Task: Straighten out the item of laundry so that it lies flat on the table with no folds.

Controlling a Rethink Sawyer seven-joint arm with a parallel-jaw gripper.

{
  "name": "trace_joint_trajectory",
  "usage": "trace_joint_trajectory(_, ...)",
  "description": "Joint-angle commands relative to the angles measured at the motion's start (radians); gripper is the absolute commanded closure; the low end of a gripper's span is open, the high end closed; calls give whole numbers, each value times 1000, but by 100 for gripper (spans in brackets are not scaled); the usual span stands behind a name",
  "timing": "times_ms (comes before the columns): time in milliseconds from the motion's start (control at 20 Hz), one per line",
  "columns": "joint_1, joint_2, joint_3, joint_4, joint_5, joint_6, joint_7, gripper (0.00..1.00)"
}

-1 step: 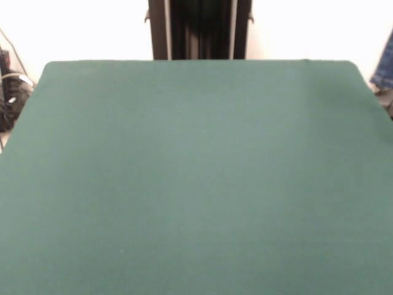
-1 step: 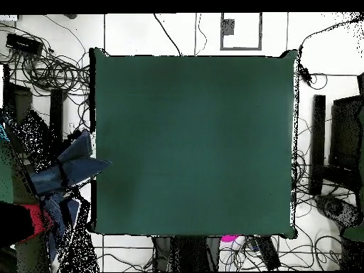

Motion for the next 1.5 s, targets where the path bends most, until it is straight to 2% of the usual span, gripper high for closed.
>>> trace_joint_trajectory(50, 81, 93, 17, 116, 160, -202, 448, 100)
trace_joint_trajectory(200, 106, 141, 13, 56, 223, -210, 593, 100)
trace_joint_trajectory(300, 116, 166, 16, 27, 237, -229, 625, 100)
trace_joint_trajectory(450, 120, 178, 20, 43, 236, -270, 600, 100)
trace_joint_trajectory(750, 121, 145, 15, 163, 227, -346, 517, 100)
trace_joint_trajectory(1050, 116, 159, 17, 347, 198, -535, 320, 100)
trace_joint_trajectory(1200, 107, 190, 27, 396, 159, -626, 245, 100)
trace_joint_trajectory(1500, 82, 214, 58, 463, 108, -746, 169, 100)
